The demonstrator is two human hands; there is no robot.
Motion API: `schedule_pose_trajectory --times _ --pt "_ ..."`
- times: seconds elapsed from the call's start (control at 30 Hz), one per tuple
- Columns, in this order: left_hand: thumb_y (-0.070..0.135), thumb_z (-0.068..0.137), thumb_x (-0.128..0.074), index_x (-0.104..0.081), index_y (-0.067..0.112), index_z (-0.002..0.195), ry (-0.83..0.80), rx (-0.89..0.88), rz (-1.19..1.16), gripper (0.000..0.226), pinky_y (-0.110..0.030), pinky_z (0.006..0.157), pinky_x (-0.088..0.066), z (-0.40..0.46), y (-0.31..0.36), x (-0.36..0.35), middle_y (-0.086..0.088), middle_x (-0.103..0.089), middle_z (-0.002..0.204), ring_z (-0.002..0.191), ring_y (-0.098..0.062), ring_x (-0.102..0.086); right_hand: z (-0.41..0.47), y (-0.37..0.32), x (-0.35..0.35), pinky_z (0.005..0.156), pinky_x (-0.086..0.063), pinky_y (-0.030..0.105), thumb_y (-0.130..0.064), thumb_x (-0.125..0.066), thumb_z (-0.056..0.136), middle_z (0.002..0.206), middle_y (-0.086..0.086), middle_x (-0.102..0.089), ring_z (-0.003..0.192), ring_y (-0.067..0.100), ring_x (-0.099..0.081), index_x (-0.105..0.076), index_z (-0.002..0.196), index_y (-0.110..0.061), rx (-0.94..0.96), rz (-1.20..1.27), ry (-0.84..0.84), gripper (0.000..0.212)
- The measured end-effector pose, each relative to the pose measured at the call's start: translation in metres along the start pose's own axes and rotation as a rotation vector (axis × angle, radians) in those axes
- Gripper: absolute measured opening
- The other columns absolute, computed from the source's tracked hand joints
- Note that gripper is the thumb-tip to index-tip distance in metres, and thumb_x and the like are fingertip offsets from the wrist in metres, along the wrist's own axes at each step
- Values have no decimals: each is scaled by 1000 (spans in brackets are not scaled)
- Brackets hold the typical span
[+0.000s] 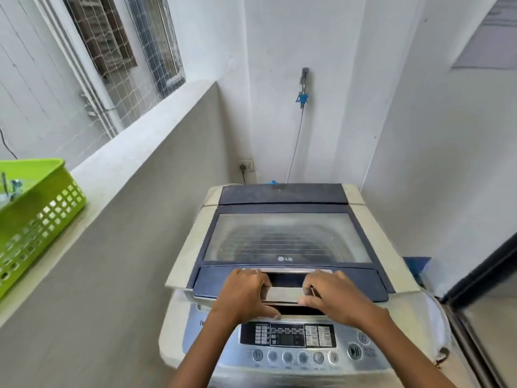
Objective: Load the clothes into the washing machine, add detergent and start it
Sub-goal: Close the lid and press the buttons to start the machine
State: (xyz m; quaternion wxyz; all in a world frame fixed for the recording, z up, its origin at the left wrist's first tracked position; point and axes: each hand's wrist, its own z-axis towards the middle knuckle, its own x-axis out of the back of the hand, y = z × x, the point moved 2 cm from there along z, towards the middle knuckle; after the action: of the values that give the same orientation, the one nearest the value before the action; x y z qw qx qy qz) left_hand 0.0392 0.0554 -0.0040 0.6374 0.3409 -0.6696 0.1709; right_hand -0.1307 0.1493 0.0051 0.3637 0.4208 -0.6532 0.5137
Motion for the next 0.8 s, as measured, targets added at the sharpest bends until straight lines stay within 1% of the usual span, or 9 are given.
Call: schedule_pose_trajectory --times 0.1,0.2,0.27,0.33,0.4,0.5,0.6,0.73,0.8 --pt "74 74 -53 -62 22 94 32 34 -12 56 -29 84 -36 -6 1 -17 4 -65 92 91 -17 -56 0 4 -17 93 -32 33 -52 -41 93 99 -6 -52 94 17 -48 -49 93 -25 -24 -31 -10 28" --pt "67 85 -43 -62 22 110 33 59 -6 55 -30 95 -35 -14 2 -31 1 -63 105 103 -18 -53 -2 7 -33 94 -33 34 -56 -37 92 100 -5 -49 96 17 -46 -48 99 -25 -37 -43 -40 33" --pt "69 82 -35 -58 23 120 10 69 5 64 -29 98 -33 -20 3 -41 1 -61 112 109 -18 -51 -4 8 -43 95 -32 34 -57 -37 92 101 -6 -46 99 17 -45 -47 105 -25 -46 -60 -62 35" --pt "70 80 -28 -55 24 123 18 76 6 69 -28 98 -31 -23 4 -48 2 -58 114 110 -17 -49 -5 8 -50 96 -31 34 -57 -38 92 103 -6 -47 101 17 -46 -48 108 -25 -49 -77 -54 38" --pt "70 81 -25 -54 24 124 55 80 -3 69 -28 98 -31 -25 5 -51 3 -57 115 109 -16 -48 -6 8 -52 96 -31 33 -58 -37 92 104 -5 -49 99 16 -46 -48 106 -25 -49 -83 -21 38" --pt "71 71 -7 -50 24 130 94 83 -16 87 -26 100 -30 -28 7 -57 4 -55 120 113 -15 -47 -7 9 -57 95 -30 33 -57 -38 92 101 -6 -47 98 16 -45 -47 105 -25 -52 -98 -16 37" --pt "70 72 -6 -46 25 134 109 94 -39 86 -25 102 -28 -30 7 -66 6 -52 126 117 -14 -44 -9 9 -62 98 -29 33 -57 -38 92 102 -6 -44 102 17 -44 -46 109 -25 -65 -113 -27 38" --pt "70 77 -7 -45 26 136 130 97 -55 83 -25 106 -26 -30 6 -71 7 -50 131 122 -13 -42 -14 12 -67 109 -22 34 -55 -36 94 125 -6 -45 119 16 -39 -36 135 -25 -71 -72 -11 51" --pt "69 78 -10 -47 25 135 147 91 -69 81 -26 106 -27 -30 7 -72 7 -52 129 122 -14 -44 -16 15 -70 111 -19 33 -55 -35 94 132 -8 -42 125 15 -36 -31 141 -25 -63 -57 12 56"
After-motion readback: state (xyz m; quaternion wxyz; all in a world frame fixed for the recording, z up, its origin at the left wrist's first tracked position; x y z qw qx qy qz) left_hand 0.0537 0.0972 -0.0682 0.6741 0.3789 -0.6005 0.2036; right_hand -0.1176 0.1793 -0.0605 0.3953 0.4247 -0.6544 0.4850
